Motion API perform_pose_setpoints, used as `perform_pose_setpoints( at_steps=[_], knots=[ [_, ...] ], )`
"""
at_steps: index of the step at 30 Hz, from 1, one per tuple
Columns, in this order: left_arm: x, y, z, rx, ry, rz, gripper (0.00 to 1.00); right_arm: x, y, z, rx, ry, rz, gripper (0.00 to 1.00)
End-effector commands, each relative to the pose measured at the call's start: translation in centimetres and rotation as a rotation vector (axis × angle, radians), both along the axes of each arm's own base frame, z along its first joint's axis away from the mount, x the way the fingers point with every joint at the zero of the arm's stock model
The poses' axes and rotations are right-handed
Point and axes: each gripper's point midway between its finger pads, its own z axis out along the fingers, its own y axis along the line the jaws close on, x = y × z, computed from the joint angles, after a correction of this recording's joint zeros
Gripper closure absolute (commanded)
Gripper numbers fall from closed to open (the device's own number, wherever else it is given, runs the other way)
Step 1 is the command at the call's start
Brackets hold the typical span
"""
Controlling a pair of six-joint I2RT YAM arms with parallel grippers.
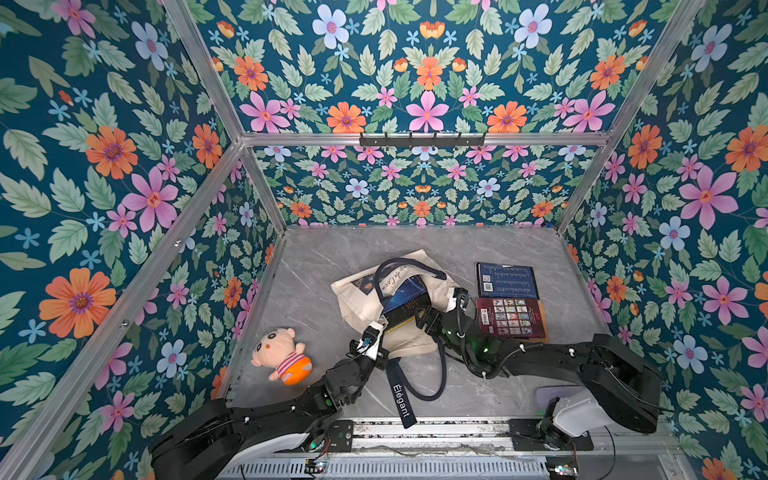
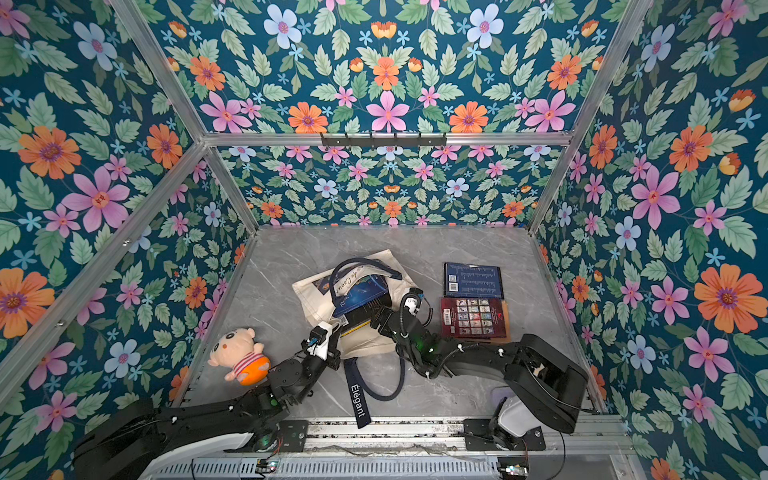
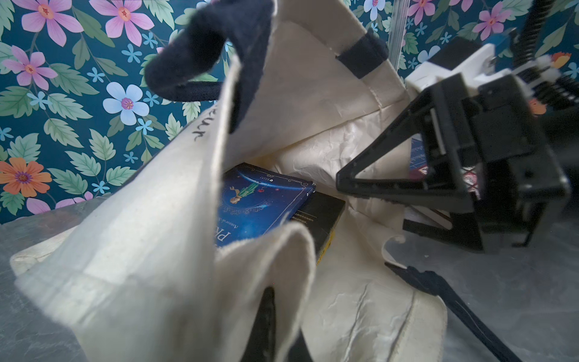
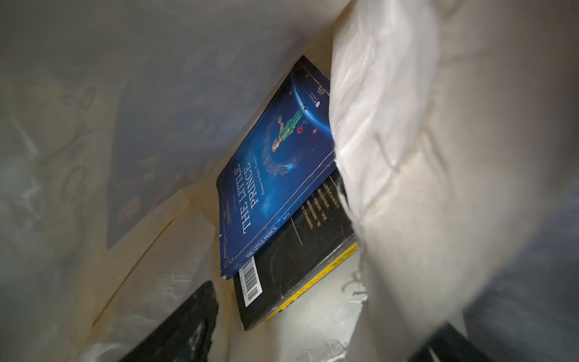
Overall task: Take out the books from the canvas bag
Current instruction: Pick up the book from the canvas bag.
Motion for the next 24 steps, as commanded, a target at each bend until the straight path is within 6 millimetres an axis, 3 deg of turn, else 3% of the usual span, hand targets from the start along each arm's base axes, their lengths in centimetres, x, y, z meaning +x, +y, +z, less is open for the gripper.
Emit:
perform_pose_setpoints(
  at_steps=[1,5,13,16,21,24],
  knots=[
    [-0.5,-0.2,1.6,-0.08,-0.047,-0.036,1.0,0.0,1.5,0.0,0.061,0.031,0.028,0.17],
    [-0.5,-0.3,1.6,-0.078,-0.049,-0.036,1.0,-0.2,2.2,1.0,0.107,0.02,0.046,0.25],
    [-0.4,-0.2,1.7,-0.073,-0.045,-0.029,1.0,-2.9,-0.5,4.9,0.008,-0.086,-0.022,0.21],
    [-0.4,-0.3,1.7,-0.077,-0.046,-0.032,1.0,-3.5,-1.0,4.7,0.012,-0.068,-0.023,0.2],
    [-0.6,-0.2,1.9,-0.09,-0.051,-0.04,1.0,-4.1,-0.4,4.5,0.028,-0.058,-0.001,0.21],
    [-0.7,-0.2,2.0,-0.093,-0.054,-0.044,1.0,-3.9,1.6,4.5,0.041,-0.052,0.045,0.22]
  ],
)
